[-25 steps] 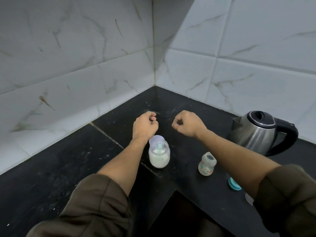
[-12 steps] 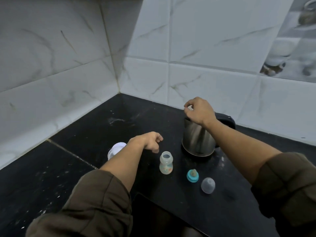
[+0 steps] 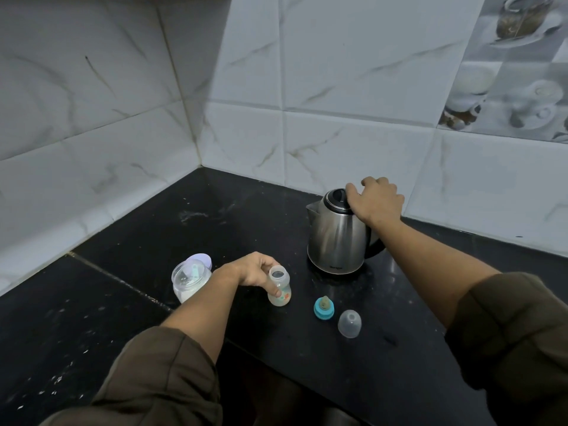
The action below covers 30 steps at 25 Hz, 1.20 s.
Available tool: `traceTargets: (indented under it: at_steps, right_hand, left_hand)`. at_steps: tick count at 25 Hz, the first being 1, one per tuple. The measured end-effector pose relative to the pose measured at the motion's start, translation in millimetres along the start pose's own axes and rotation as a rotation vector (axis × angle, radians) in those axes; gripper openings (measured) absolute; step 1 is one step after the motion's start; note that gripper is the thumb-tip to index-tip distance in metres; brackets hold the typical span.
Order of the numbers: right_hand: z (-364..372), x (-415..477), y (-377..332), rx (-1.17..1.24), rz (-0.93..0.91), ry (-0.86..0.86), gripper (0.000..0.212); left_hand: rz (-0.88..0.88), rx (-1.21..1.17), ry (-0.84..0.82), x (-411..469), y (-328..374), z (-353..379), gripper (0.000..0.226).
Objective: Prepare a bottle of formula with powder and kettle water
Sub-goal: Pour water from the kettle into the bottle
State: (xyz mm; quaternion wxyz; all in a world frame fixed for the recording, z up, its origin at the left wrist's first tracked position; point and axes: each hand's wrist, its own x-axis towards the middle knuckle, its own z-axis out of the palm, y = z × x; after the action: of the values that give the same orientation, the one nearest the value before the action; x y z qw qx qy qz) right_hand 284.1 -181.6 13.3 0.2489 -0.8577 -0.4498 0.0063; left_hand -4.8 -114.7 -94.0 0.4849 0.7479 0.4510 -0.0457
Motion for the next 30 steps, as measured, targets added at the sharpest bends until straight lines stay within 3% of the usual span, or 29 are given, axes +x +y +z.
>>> traceTargets:
  at_steps: [4,8,16,25,30]
  right_hand:
    - [6.9,1.4,25.8,0.144,0.156,-0.143,0.065]
    - [7.3,2.9,43.4,0.297,0.197,-0.121,0.067]
    - [3.7,2.7,61.8,0.487,0.253,-0.130,0.081]
    - [26.0,-9.3,60.1,0.673,0.367,0.151,0.071]
    - [21.6,2.1,49.1,0.606,0.406,0.228,0.060]
  left_hand:
    - [-0.004,-0.083,0.102,0.5,-3.3,13.4,0.045]
    - [0.050,-0.115,0.342,-0.1,16.8,23.9,0.036]
    - [0.159,-0.149,0.641,23.2,61.6,23.8,0.051]
    - [0.167,-0.080,0.703,38.0,76.3,23.6,0.051]
    - [0.142,0.006,0.671,42.4,82.8,11.3,0.056]
